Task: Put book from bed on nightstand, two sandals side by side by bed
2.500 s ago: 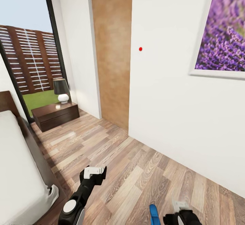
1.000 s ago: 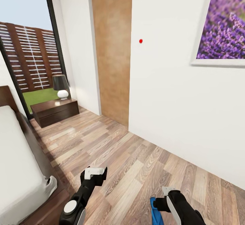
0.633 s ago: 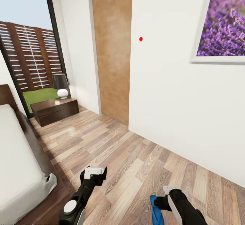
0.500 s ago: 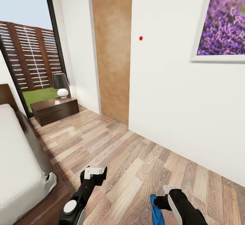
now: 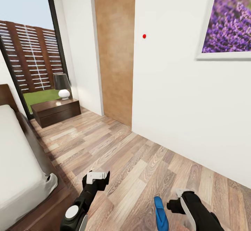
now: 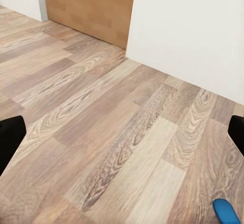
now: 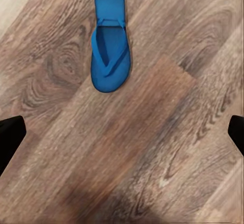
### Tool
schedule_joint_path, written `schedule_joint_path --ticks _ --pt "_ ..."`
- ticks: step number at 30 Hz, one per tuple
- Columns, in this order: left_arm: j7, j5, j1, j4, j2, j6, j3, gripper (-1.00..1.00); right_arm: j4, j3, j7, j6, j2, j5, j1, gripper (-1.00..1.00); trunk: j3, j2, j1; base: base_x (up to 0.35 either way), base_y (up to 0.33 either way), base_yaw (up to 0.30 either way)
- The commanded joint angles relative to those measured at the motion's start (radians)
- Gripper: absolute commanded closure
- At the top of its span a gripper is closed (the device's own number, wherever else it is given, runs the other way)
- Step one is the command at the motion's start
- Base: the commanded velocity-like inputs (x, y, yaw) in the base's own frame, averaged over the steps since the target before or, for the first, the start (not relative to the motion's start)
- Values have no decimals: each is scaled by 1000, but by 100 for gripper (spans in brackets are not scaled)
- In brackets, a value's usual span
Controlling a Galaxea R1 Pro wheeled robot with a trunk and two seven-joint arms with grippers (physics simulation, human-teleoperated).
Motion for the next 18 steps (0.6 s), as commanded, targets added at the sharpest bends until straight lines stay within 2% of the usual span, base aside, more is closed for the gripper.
schedule_joint_path --ticks 1,6,9,12,18 --pt "0 0 0 -1 0 6 -1 -100 -3 -1 2 11 -5 1 0 -100 -4 -8 4 0 0 0" --pt "1 0 0 -1 0 6 -22 -100 -5 -1 2 15 -8 1 0 -100 -20 -43 23 0 0 0" --pt "1 0 0 0 0 6 -50 -100 -6 -1 2 16 -9 2 0 -100 -29 -64 34 0 0 0" --pt "2 0 0 0 0 6 -63 -100 -7 -1 2 17 -9 3 0 -100 -39 -85 46 0 0 0" --pt "2 0 0 0 1 6 -71 -100 -7 0 2 17 -9 4 0 -100 -58 -127 69 0 0 0"
